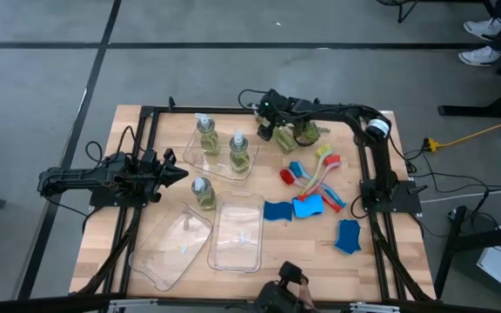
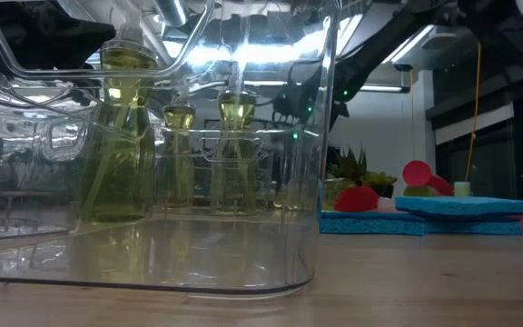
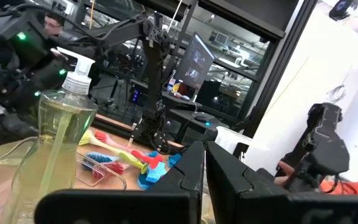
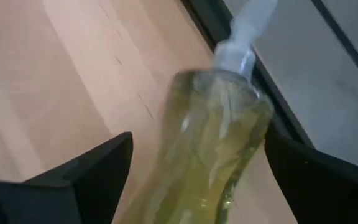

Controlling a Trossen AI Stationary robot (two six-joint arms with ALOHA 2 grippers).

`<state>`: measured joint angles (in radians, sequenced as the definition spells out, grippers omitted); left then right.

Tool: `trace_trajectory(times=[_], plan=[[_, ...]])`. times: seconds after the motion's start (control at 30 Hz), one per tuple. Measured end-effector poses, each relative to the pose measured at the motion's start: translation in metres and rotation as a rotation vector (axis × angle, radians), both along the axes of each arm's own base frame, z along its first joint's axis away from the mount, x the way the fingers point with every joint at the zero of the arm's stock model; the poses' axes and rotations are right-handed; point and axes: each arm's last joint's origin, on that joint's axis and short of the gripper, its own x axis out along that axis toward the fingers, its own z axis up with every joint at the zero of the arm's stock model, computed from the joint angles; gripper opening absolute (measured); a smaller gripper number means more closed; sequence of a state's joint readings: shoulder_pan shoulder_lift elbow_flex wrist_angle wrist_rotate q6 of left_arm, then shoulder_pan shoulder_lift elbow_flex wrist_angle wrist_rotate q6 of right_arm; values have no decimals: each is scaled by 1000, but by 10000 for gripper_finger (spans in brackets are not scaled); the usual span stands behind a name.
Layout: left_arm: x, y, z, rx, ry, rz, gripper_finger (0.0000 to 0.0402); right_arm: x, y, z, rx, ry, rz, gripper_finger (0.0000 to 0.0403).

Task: Pick & Place Kitchen Sink Supplies
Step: Put the green soap dispenser into the top transparent bin

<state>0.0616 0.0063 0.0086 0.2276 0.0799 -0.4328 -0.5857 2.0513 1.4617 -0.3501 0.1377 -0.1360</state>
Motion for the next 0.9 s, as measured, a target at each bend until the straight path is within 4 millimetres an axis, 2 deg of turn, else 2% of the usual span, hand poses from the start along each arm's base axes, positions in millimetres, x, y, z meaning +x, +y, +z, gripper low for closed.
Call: trace_trajectory(times=[0.27,0.4,0.5,0.7,0.73,0.9], plan=[[0,0,0,0,0,0,11,-4,-4,-21,58,76,-18,362],[0,0,0,0,0,0,10,-4,-4,-22,56,80,-20,351],[0,0,0,0,0,0,11,-4,-4,-22,67,78,-32,312],[0,0,0,0,0,0,11,-4,-3,-22,75,74,-46,185],[0,0,0,0,0,0,11,-5,-3,-22,77,73,-49,173],[0,0,0,0,1,0,11,-3,-5,-15,86,84,-52,173]])
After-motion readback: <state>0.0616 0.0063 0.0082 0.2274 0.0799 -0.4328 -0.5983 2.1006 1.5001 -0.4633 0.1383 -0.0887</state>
